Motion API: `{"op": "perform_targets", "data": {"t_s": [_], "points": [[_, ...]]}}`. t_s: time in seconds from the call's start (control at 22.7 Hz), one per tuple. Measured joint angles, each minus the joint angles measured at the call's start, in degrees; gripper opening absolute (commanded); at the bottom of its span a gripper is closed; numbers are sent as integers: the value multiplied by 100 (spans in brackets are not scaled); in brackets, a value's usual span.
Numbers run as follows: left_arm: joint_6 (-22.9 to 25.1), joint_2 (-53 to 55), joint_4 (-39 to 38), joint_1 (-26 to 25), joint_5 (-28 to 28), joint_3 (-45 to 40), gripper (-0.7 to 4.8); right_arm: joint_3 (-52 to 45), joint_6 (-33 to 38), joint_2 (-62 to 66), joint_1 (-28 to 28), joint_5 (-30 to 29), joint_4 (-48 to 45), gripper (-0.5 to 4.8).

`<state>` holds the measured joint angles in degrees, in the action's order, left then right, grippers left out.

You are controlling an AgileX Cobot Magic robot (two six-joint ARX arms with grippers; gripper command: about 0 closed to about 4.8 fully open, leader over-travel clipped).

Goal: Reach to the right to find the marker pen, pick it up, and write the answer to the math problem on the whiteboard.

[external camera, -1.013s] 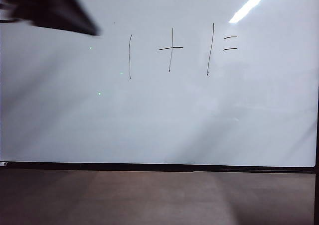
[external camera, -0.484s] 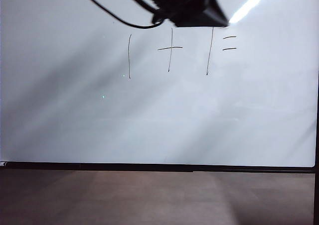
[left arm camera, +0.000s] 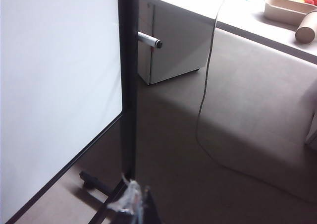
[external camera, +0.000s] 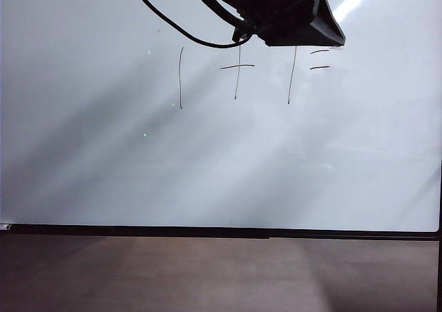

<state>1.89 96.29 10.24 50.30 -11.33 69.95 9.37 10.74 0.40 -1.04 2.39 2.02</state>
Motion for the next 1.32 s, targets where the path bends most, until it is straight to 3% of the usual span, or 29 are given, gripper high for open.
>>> {"op": "perform_targets", "data": {"t_s": [0.13, 0.31, 0.48, 0.66, 0.7, 0.84, 0.97, 1.32], "points": [[0, 0, 2, 0, 2, 0, -5, 1213, 15, 597, 11, 466, -37, -1], [0, 0, 4, 0, 0, 2, -5, 3008, -448, 2385, 24, 544, -240, -1], [0, 0, 2, 4, 0, 2, -4, 4503, -809, 4465, 787, 501, -739, -1], [0, 0, 2, 7, 0, 2, -5, 4846, -595, 6074, 2232, -1480, -1628, 7], [0, 0, 4, 4, 0, 2, -4, 4824, -533, 6450, 2546, -1923, -1832, 51], [0, -2, 4, 4, 2, 2, -4, 4830, -496, 7324, 3126, -3167, -2450, 247], [0, 0, 9, 7, 0, 2, -5, 4804, -481, 8137, 3185, -3648, -2802, 397], [0, 0, 7, 0, 2, 2, -5, 3834, -190, 9847, 2955, -3705, -5552, 408]]}}
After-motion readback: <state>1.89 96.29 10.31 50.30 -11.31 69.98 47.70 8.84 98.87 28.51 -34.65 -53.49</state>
